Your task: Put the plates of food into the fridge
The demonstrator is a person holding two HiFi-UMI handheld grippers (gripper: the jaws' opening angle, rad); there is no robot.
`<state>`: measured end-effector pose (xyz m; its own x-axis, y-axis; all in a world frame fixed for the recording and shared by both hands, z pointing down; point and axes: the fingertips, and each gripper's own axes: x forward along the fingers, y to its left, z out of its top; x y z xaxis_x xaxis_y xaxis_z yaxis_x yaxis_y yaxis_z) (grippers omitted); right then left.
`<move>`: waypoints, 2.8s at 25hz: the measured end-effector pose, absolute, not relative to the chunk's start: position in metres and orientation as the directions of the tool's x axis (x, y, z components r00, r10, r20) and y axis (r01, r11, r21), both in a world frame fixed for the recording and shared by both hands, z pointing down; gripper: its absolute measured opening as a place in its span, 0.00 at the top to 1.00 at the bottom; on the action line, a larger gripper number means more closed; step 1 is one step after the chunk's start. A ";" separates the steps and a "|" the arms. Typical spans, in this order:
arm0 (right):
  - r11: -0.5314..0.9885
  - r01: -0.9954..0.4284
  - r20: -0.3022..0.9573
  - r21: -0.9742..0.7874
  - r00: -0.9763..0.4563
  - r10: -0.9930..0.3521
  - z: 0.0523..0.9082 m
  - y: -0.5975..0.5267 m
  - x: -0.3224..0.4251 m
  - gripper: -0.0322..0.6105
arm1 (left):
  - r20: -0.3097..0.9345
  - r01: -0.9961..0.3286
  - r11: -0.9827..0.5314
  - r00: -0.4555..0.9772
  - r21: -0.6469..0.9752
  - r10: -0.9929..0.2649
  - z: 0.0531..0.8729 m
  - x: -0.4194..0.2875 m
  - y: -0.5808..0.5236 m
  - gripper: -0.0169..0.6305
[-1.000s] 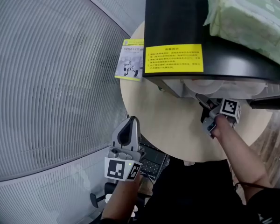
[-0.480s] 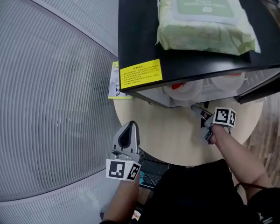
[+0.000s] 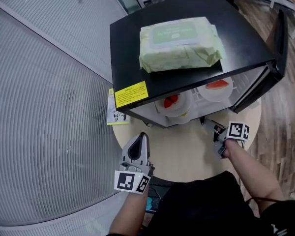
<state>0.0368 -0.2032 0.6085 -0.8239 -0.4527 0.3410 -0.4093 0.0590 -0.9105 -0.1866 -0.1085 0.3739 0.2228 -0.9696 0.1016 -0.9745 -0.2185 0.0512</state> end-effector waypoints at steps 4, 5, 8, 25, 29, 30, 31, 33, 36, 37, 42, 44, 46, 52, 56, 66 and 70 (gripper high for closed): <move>0.066 -0.407 0.330 -0.911 -0.816 -0.474 0.599 -0.197 0.054 0.45 | 0.092 -0.972 -0.231 0.235 0.055 -0.968 0.368 -0.181 -0.102 0.97; 0.076 -0.412 0.329 -0.908 -0.815 -0.477 0.596 -0.195 0.058 0.45 | 0.091 -0.971 -0.231 0.236 0.058 -0.968 0.369 -0.180 -0.100 0.97; 0.108 -0.425 0.321 -0.899 -0.805 -0.499 0.586 -0.189 0.074 0.45 | 0.094 -0.970 -0.233 0.238 0.066 -0.967 0.371 -0.176 -0.095 0.97; 0.436 -0.625 0.234 -0.647 -0.708 -0.667 0.489 -0.196 0.137 0.46 | 0.027 -0.961 -0.271 0.273 0.058 -0.962 0.343 -0.142 -0.093 0.97; 0.497 -0.663 0.235 -0.559 -0.702 -0.672 0.469 -0.196 0.137 0.50 | 0.009 -0.961 -0.271 0.272 0.050 -0.962 0.333 -0.138 -0.093 0.97; 0.509 -0.670 0.233 -0.541 -0.701 -0.674 0.464 -0.196 0.137 0.50 | 0.008 -0.961 -0.270 0.271 0.050 -0.963 0.333 -0.138 -0.093 0.97; 0.520 -0.676 0.231 -0.523 -0.699 -0.677 0.459 -0.195 0.137 0.51 | 0.007 -0.962 -0.269 0.270 0.051 -0.963 0.333 -0.137 -0.092 0.97; 0.542 -0.685 0.227 -0.487 -0.698 -0.679 0.452 -0.194 0.137 0.53 | 0.005 -0.962 -0.267 0.267 0.053 -0.964 0.334 -0.136 -0.091 0.97; 0.567 -0.699 0.226 -0.436 -0.695 -0.683 0.444 -0.190 0.140 0.57 | 0.005 -0.964 -0.260 0.261 0.061 -0.965 0.336 -0.134 -0.090 0.97; 0.572 -0.706 0.226 -0.419 -0.691 -0.687 0.442 -0.189 0.142 0.59 | 0.006 -0.964 -0.259 0.260 0.064 -0.966 0.339 -0.134 -0.090 0.97; 0.569 -0.747 0.214 -0.344 -0.652 -0.727 0.434 -0.190 0.156 0.73 | 0.011 -0.964 -0.257 0.258 0.067 -0.966 0.339 -0.127 -0.094 0.97; 0.553 -0.771 0.205 -0.315 -0.624 -0.754 0.433 -0.191 0.164 0.81 | 0.011 -0.964 -0.259 0.260 0.066 -0.966 0.340 -0.125 -0.095 0.97; 0.542 -0.789 0.199 -0.290 -0.604 -0.772 0.433 -0.192 0.170 0.91 | 0.012 -0.964 -0.260 0.261 0.060 -0.965 0.340 -0.122 -0.096 0.97; 0.561 -0.789 0.179 -0.251 -0.607 -0.774 0.433 -0.192 0.171 0.94 | 0.018 -0.967 -0.249 0.250 0.051 -0.968 0.340 -0.121 -0.096 0.97; 0.566 -0.787 0.169 -0.246 -0.610 -0.774 0.433 -0.197 0.169 0.94 | 0.021 -0.971 -0.236 0.237 0.043 -0.971 0.341 -0.122 -0.097 0.97; 0.611 -0.755 0.172 -0.237 -0.651 -0.739 0.441 -0.210 0.160 0.94 | 0.036 -0.982 -0.184 0.185 0.034 -0.982 0.342 -0.122 -0.098 0.97; 0.629 -0.739 0.179 -0.243 -0.671 -0.719 0.449 -0.212 0.157 0.94 | 0.056 -0.986 -0.163 0.164 0.020 -0.985 0.347 -0.121 -0.094 0.97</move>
<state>0.1572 -0.2117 0.4490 -0.6714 -0.7192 0.1790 -0.7385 0.6290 -0.2426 -0.1209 -0.0938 0.3472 0.1640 -0.9849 0.0555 -0.9864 -0.1631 0.0195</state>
